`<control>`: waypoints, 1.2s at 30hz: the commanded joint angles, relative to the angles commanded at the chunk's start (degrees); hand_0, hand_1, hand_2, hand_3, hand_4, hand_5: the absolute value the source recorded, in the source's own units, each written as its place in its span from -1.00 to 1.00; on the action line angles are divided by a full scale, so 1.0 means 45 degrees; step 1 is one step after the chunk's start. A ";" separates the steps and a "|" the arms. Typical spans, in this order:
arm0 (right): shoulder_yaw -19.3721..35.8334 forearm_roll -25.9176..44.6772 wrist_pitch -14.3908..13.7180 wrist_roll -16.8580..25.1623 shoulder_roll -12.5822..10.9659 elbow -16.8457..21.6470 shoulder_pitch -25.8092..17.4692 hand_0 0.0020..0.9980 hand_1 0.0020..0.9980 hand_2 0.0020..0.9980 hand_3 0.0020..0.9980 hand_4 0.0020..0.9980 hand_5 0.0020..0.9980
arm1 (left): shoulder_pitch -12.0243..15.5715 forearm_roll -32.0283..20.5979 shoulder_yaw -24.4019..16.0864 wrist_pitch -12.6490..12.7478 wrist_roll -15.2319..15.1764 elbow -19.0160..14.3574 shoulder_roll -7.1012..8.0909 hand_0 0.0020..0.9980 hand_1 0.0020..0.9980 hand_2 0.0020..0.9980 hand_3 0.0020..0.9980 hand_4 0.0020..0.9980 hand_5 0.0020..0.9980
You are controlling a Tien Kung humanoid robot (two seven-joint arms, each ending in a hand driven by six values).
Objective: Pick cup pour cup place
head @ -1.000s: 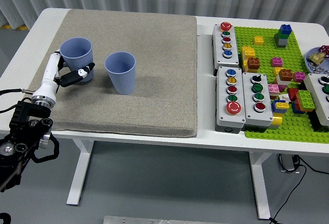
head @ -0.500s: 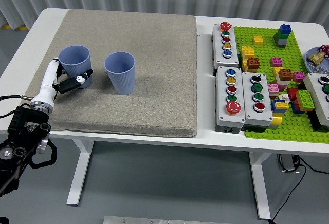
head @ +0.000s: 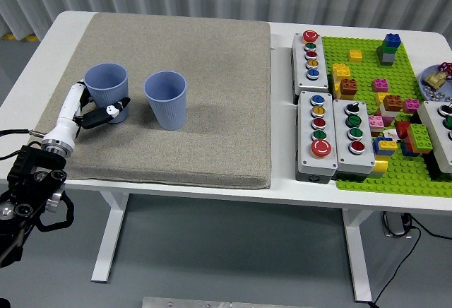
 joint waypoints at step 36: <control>0.0010 -0.0021 0.0026 -0.0031 -0.0057 0.0000 0.0035 0.50 0.43 0.53 0.24 -0.61 -0.65 | 0.0858 0.0648 -0.0975 -0.0824 0.0395 -0.2233 0.0579 0.55 0.67 1.00 1.00 0.95 -0.05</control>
